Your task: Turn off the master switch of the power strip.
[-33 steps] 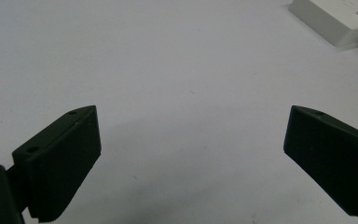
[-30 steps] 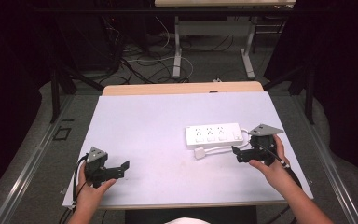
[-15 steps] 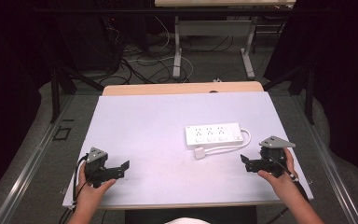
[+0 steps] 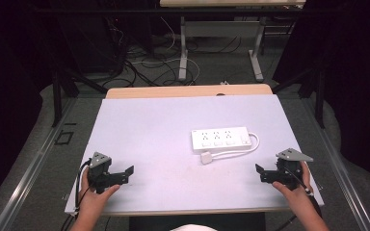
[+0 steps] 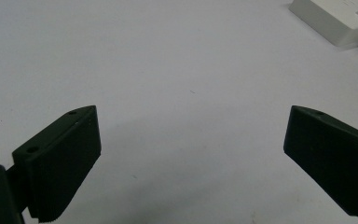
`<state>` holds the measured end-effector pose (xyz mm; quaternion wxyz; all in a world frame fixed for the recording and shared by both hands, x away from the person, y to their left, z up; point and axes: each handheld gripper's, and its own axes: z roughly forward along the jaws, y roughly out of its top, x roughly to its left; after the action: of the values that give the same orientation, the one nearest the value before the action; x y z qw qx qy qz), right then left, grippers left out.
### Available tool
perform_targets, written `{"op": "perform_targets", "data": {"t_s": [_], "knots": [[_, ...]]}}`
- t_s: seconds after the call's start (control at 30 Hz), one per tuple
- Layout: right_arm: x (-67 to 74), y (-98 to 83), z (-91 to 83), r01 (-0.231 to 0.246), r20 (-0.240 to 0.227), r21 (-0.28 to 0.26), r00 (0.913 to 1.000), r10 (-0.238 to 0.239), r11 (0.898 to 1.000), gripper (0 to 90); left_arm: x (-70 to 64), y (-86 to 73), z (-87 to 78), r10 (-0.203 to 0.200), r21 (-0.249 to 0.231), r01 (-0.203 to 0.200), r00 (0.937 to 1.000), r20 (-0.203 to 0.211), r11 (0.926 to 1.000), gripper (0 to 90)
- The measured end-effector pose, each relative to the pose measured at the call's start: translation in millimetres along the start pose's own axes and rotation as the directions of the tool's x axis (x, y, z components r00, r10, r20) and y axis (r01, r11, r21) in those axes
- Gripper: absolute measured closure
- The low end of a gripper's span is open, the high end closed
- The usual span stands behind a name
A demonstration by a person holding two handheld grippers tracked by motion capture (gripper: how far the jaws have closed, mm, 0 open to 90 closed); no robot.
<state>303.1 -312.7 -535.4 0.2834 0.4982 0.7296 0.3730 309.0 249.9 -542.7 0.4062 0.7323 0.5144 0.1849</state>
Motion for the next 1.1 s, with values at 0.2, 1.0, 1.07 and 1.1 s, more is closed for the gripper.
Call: {"op": "perform_targets", "data": {"t_s": [0.2,1.0,1.07,1.1], "knots": [[-6.6,-9.5,-0.9,-0.024,0.019,-0.008,0.9995,0.024,1.000,0.0,-0.2,-0.1,0.3,0.001,-0.005,-0.001,1.0000,0.000,1.0000,4.0],[-19.9,-30.0,0.6,-0.096,0.066,0.021,0.9934,0.094,0.995,0.0,0.5,0.1,0.0,0.003,0.000,-0.003,1.0000,0.001,1.0000,4.0],[-20.2,-30.2,0.7,-0.087,0.060,0.032,0.9946,0.085,0.996,0.0,0.5,0.1,0.0,0.003,0.001,-0.003,1.0000,0.001,1.0000,4.0],[-19.4,-30.3,1.4,-0.090,0.071,0.025,0.9936,0.088,0.996,0.0,0.5,0.1,0.0,0.002,0.001,-0.002,1.0000,0.001,1.0000,4.0]]}}
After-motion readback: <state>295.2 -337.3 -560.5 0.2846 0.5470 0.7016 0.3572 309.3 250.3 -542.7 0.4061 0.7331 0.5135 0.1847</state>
